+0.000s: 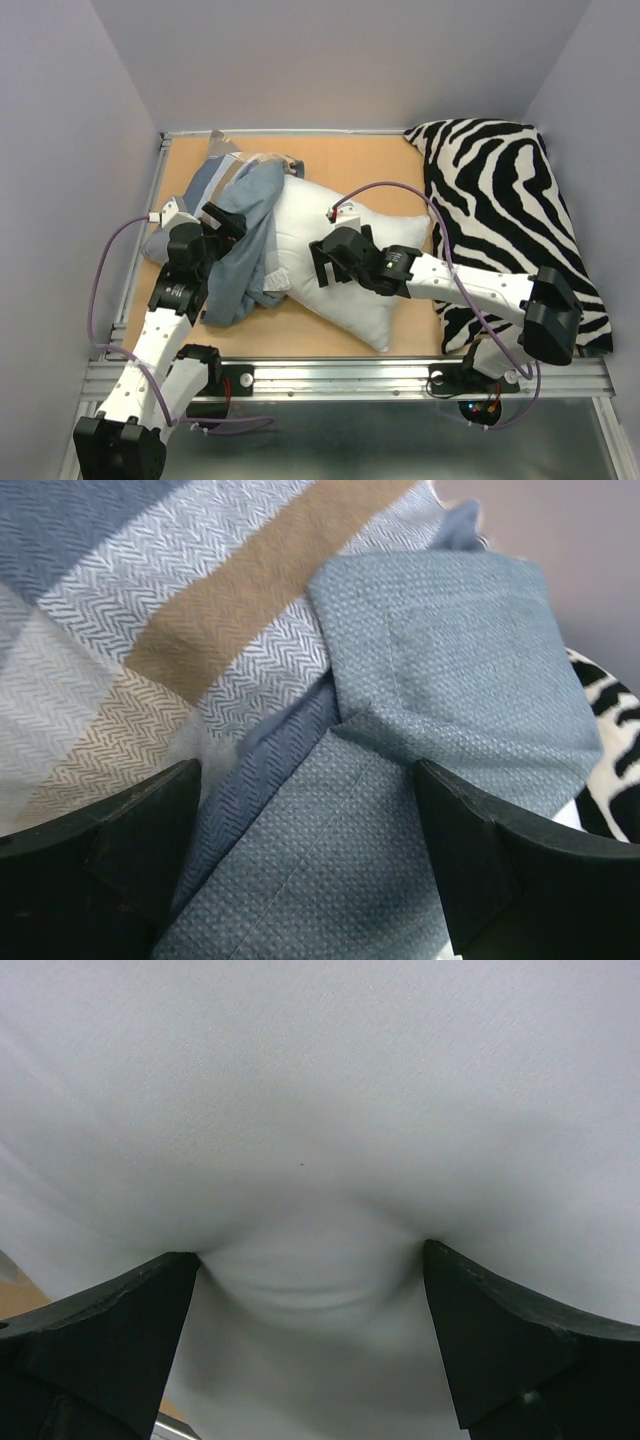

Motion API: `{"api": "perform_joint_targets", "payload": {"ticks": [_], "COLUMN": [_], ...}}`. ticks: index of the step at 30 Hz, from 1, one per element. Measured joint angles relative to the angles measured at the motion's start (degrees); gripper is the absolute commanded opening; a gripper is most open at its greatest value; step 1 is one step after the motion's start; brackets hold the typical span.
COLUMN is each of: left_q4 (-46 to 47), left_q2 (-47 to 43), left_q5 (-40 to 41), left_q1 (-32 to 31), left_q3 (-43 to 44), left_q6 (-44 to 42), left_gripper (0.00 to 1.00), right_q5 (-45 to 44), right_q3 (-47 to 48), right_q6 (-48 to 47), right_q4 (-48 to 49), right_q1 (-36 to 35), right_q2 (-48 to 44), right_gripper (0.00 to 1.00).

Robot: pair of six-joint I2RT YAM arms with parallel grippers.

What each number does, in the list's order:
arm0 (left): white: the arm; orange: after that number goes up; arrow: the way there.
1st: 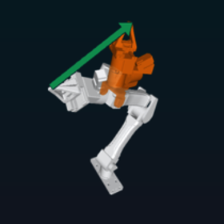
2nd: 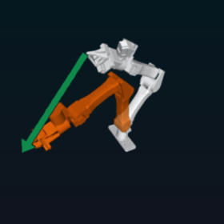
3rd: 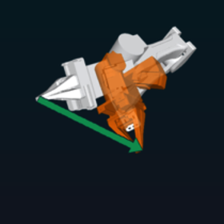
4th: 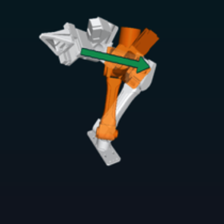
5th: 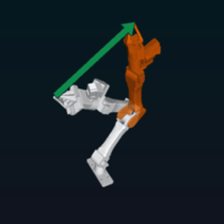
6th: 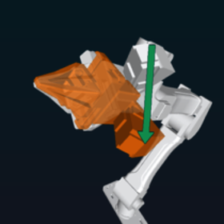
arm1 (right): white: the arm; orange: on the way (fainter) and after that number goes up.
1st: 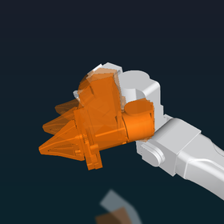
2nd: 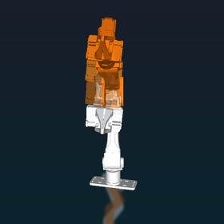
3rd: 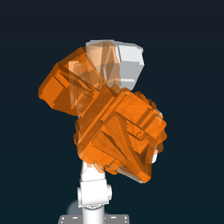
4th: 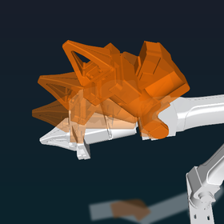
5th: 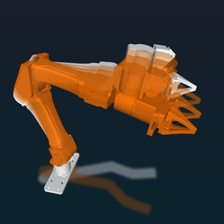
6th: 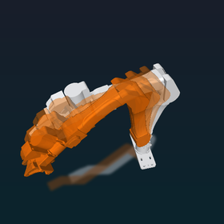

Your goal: Remove the pillowcase from the pillow

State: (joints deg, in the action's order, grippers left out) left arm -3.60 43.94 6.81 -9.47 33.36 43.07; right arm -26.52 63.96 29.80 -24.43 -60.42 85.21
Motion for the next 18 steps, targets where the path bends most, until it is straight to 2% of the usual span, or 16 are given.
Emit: {"api": "perform_joint_targets", "payload": {"ticks": [1, 3, 6, 7, 9, 10, 11, 14, 18], "left_q4": [1.62, 4.33, 7.56, 9.57, 11.52, 12.31, 12.87, 13.25, 10.49], "left_q2": [-0.66, -1.09, 1.01, 2.73, 4.39, 4.9, 5.07, 5.14, 7.3], "left_q5": [-1.73, -5.73, -10.73, -12.9, -14.88, -15.8, -16.79, -17.38, -14.8], "left_q1": [0.13, 0.31, 0.33, 0.33, 0.17, 0.13, 0.02, -0.42, -0.7], "left_q3": [-1.18, -2.95, -3.02, -3.04, -3.1, -3.19, -3.32, -3.34, -1.11], "left_q6": [-0.11, -0.66, -1.66, -2.01, -2.62, -2.73, -3.15, -3.96, -4.37], "left_gripper": [0.99, 0.96, 0.84, 0.78, 0.37, 0.21, 0.02, 0.0, 0.0], "right_q5": [-0.28, -1.09, -2.84, -3.34, -4.63, -5.11, -5.53, -6.03, -5.35], "right_q3": [-0.09, -0.07, 0.35, 0.66, 1.84, 2.58, 3.17, 3.96, 4.09], "right_q6": [0.04, 0.02, -0.11, -0.26, -0.33, -0.68, -0.81, -1.09, -1.38], "right_q4": [0.2, 1.03, 2.08, 2.21, 2.21, 2.21, 2.19, 2.19, 2.23], "right_q1": [-0.04, -0.04, -0.04, -0.04, -0.02, 0.04, 0.2, 0.96, 3.5], "right_q2": [0.07, 0.74, 2.91, 3.58, 5.25, 5.97, 6.38, 6.56, 5.05], "right_gripper": [1.0, 0.93, 0.7, 0.52, 0.35, 0.29, 0.17, 0.01, 0.01]}}
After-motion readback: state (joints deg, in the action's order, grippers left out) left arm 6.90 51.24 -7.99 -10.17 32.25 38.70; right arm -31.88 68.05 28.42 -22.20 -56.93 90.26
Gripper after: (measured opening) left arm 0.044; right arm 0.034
